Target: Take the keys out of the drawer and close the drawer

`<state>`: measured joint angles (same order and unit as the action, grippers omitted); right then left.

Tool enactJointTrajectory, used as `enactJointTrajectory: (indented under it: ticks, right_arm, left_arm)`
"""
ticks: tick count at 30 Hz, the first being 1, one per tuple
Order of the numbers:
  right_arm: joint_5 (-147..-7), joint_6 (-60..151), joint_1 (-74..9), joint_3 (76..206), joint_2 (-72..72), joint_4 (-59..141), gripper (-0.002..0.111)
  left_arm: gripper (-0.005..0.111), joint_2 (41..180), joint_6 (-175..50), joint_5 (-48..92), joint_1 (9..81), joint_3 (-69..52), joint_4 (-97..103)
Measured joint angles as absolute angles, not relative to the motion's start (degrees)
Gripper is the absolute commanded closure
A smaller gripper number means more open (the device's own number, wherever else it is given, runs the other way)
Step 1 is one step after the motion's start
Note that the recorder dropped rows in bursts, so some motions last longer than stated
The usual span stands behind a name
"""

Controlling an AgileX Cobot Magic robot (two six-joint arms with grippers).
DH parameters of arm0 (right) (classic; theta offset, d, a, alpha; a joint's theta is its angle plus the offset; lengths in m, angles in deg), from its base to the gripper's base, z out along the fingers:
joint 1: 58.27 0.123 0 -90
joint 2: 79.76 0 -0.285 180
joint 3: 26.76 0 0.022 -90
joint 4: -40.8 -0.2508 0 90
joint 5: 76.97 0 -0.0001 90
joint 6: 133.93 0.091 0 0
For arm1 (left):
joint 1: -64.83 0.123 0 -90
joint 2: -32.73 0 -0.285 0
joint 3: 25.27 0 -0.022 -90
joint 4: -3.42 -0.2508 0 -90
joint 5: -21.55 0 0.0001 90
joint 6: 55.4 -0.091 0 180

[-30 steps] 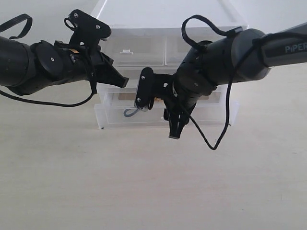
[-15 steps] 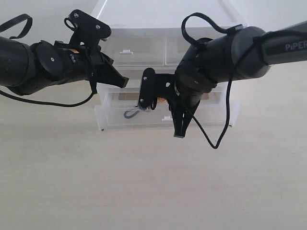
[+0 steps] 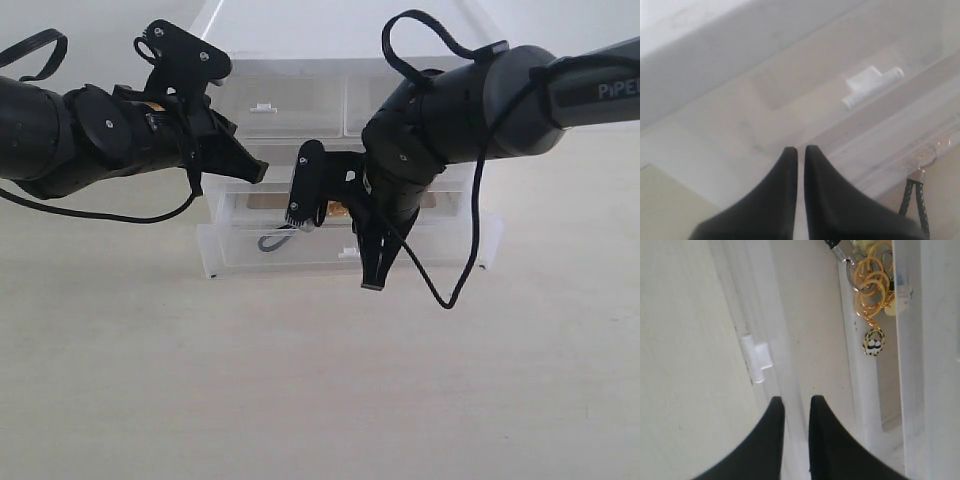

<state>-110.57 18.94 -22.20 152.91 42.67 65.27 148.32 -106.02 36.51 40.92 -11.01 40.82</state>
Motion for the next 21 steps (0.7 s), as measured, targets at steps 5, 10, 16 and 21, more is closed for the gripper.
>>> enactJointTrajectory:
  ticks: [5, 10, 16, 21]
  right_arm:
    - [-113.3, 17.6, -21.6, 152.8, 41.5, 62.9, 0.108]
    - [-116.3, 16.9, -21.1, 152.4, 40.5, 60.5, 0.108]
    - [-118.0, 15.9, -20.8, 152.3, 40.0, 57.8, 0.108]
    - [-118.8, 15.0, -20.8, 152.3, 39.9, 56.7, 0.108]
  left_arm:
    - [0.103, 148.3, -106.0, 36.5, 40.9, -11.0, 40.8]
    - [0.103, 148.3, -106.0, 36.5, 40.9, -11.0, 40.8]
    - [0.103, 148.3, -106.0, 36.5, 40.9, -11.0, 40.8]
    - [0.103, 148.3, -106.0, 36.5, 40.9, -11.0, 40.8]
